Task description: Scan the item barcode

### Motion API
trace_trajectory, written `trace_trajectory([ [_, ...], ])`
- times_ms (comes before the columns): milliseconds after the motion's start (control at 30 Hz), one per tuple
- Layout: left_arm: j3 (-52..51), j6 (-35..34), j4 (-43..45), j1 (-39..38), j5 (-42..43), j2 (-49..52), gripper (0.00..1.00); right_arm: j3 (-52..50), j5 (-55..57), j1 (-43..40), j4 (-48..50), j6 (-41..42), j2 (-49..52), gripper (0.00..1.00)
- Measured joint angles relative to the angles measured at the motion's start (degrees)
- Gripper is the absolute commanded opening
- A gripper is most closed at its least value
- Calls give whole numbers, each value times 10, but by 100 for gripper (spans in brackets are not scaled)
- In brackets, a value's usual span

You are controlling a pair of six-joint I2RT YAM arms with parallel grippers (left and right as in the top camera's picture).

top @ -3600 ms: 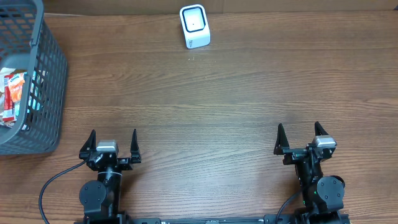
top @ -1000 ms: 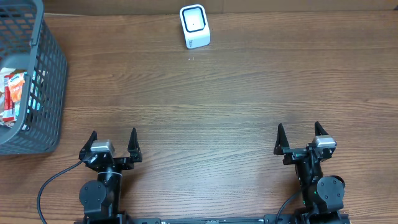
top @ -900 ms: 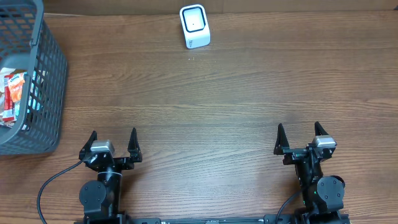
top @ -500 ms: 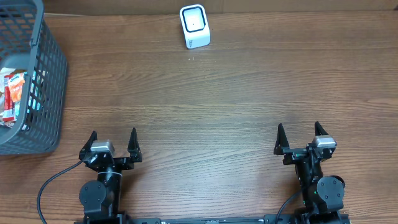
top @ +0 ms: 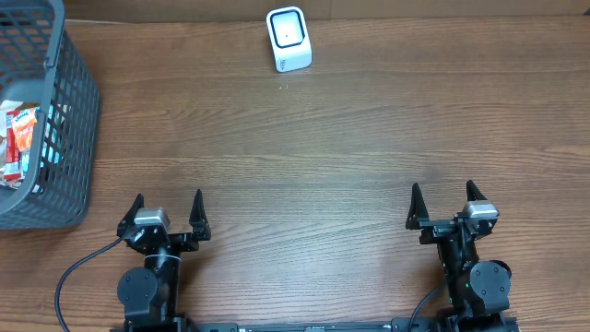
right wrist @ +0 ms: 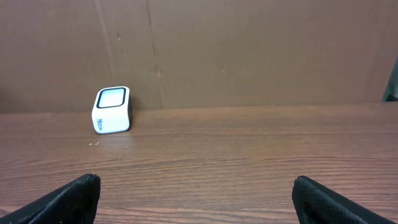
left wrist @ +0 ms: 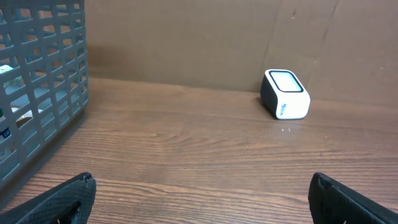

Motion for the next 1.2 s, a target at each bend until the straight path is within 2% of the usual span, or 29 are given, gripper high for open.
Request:
trace_trajectory([
  [600, 0, 0, 0, 0, 0, 0, 100, 0, 0, 0, 0, 0, 0, 100],
  [700, 0, -21, 7, 0, 5, 0, 100, 0, 0, 0, 0, 0, 0, 100],
  [833, 0, -72, 57, 0, 40, 0, 100, 0, 0, 0, 0, 0, 0, 100],
  [967, 0, -120, 147, 0, 87, 0, 100, 0, 0, 0, 0, 0, 0, 100],
  [1100, 1, -150, 219, 0, 127, 0, 100, 0, 0, 0, 0, 0, 0, 100],
  [1200, 10, -160, 233, 0, 152, 0, 100, 0, 0, 0, 0, 0, 0, 100],
])
